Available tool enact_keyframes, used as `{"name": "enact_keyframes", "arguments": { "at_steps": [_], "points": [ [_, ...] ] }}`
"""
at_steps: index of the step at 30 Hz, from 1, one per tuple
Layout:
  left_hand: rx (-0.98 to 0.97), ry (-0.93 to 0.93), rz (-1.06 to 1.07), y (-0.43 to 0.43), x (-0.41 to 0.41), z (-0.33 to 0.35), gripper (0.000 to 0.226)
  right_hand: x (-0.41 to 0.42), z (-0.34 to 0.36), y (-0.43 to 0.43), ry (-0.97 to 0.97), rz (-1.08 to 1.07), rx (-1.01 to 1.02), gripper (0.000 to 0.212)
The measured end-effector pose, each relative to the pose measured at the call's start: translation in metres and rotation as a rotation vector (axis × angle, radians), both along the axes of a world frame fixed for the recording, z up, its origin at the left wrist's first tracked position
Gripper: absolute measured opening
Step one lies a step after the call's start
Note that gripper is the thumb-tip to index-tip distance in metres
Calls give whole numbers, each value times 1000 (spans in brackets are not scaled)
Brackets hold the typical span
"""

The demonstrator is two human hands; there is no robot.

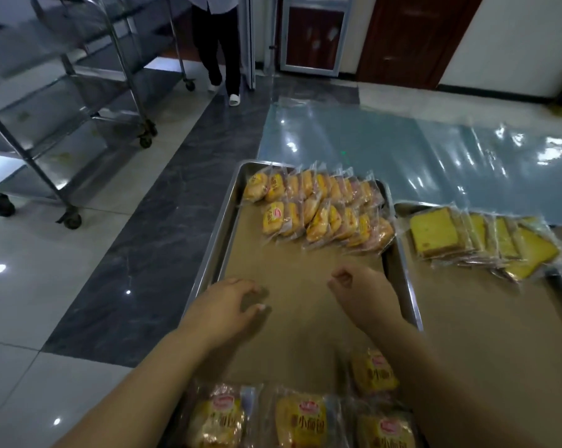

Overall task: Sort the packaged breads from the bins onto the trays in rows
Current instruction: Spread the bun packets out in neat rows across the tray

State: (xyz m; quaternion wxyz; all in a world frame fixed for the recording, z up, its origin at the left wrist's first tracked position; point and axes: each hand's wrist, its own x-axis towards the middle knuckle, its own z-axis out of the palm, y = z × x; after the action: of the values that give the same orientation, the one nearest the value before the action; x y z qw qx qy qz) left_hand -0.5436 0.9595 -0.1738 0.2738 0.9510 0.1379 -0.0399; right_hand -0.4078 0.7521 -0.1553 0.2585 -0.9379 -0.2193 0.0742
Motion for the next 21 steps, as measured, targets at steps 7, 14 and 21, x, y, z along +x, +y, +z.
{"name": "enact_keyframes", "arguments": {
  "at_steps": [7,14,21],
  "points": [
    [45,-82,-23,33,90,-9,44,48,0,60,-11,13,-70,17],
    [272,128,-197,61,137,-35,69,75,-17,100,108,-58,-233,33],
    [431,45,-214,58,127,-38,64,74,-30,110,185,-134,12,10]
  ]
}}
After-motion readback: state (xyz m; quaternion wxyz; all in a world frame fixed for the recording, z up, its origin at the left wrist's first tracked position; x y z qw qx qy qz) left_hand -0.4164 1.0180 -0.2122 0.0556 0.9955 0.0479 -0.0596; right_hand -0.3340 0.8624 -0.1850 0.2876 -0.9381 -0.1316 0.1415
